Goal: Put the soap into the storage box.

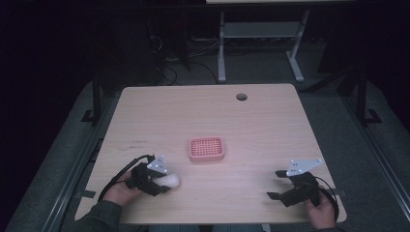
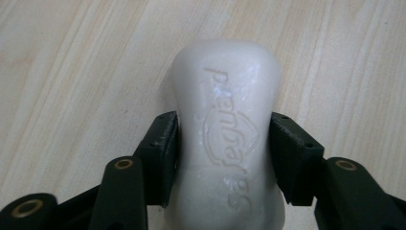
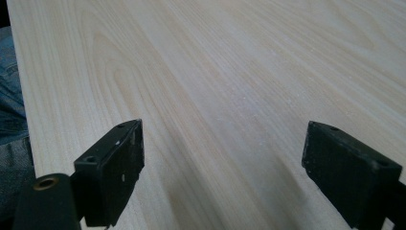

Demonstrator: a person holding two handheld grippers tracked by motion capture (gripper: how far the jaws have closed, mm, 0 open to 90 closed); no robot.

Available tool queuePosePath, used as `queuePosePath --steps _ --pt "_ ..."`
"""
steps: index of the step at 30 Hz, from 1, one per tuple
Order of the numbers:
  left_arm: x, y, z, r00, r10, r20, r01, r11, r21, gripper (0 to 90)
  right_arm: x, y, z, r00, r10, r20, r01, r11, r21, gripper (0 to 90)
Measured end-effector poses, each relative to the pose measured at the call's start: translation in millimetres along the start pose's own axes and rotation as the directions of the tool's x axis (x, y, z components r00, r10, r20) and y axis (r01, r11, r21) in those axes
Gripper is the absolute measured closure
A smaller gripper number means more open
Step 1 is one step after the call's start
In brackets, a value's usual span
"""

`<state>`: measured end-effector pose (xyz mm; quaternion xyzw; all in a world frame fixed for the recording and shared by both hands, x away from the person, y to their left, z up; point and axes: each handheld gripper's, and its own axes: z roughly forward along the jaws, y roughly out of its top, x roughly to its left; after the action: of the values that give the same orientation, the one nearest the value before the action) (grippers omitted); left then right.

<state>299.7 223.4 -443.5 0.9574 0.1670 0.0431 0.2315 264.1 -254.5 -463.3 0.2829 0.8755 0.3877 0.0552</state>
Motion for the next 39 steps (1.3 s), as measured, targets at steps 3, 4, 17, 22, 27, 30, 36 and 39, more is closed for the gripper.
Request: queuePosePath --steps 3,4,17,22,27,30,36,39 --pt "0.2 -0.2 -0.3 0.9999 -0.001 0.012 0.001 1.0 0.003 48.8 -0.2 -0.2 -0.8 1.0 0.0 0.001 0.0 1.0 -0.003 14.2" --pt "0.2 -0.3 -0.5 0.9999 -0.001 0.013 0.0 1.0 0.004 48.9 -0.3 -0.3 -1.1 1.0 -0.001 0.002 0.001 1.0 -0.004 14.1" --pt "-0.9 -0.4 -0.3 0.9997 -0.023 0.011 0.023 0.9997 0.0 49.0 -0.7 -1.0 -2.5 1.0 -0.001 0.005 0.001 1.0 -0.008 14.2" --pt "-0.7 -0.5 -0.9 0.9998 -0.018 0.007 0.018 0.9998 0.006 49.0 -0.6 -1.0 -2.8 1.0 0.004 0.005 -0.004 1.0 -0.008 14.2" --pt "-0.9 0.0 -2.2 0.9998 -0.016 0.008 0.016 0.9999 0.004 49.1 -0.6 -1.1 -2.8 1.0 0.006 0.005 -0.006 1.0 -0.008 14.2" --pt "-1.0 0.3 -2.4 0.9998 -0.018 0.009 0.018 0.9998 0.001 49.1 -0.7 -1.0 -2.7 1.0 0.002 0.005 -0.002 1.0 -0.009 14.1" --pt "-2.7 2.9 -5.0 0.9999 -0.008 0.012 0.008 1.0 -0.001 49.1 -1.6 -1.7 -4.5 0.9999 0.011 0.01 -0.011 0.9999 -0.012 14.2" --pt "-1.9 4.2 -5.9 0.9999 0.004 0.014 -0.004 1.0 0.001 49.1 -2.2 -3.6 -5.6 0.9998 0.016 0.013 -0.015 0.9997 -0.019 14.2"
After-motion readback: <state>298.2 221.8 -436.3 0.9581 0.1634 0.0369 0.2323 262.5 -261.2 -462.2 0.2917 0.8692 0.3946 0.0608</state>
